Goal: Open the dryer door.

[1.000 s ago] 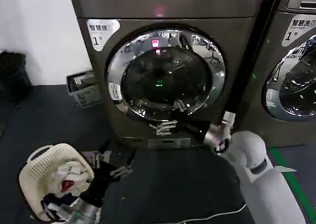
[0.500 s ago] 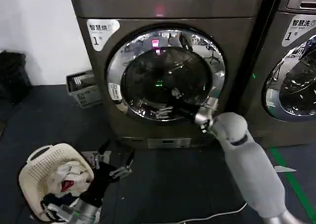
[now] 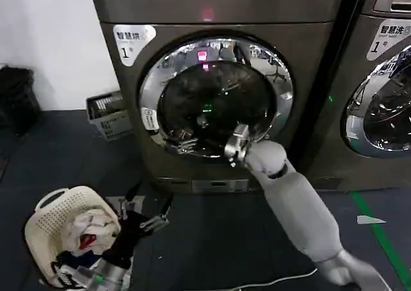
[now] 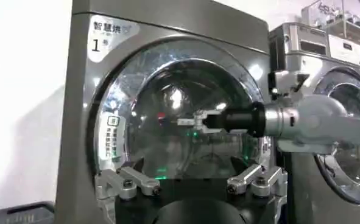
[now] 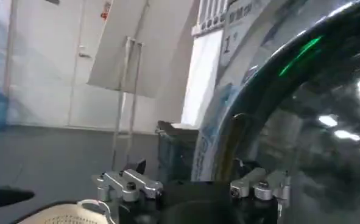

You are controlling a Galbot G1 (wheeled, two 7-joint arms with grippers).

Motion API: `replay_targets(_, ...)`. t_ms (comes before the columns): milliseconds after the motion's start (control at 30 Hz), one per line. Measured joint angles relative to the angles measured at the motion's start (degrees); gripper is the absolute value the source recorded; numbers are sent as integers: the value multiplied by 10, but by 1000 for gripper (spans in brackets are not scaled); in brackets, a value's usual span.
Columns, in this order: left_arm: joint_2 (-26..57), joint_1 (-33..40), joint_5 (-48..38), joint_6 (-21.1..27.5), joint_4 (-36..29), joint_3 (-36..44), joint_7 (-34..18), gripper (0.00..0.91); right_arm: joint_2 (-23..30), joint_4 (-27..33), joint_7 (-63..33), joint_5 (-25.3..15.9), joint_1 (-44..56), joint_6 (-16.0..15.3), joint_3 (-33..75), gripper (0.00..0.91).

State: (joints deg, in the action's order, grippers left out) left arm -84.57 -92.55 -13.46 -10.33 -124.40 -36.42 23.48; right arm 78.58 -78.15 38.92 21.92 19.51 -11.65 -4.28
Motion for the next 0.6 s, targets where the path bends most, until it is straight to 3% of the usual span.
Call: replay_targets(600, 0, 2, 5, 1, 1, 0, -1, 907, 42, 94, 13, -7, -51, 18, -23, 907)
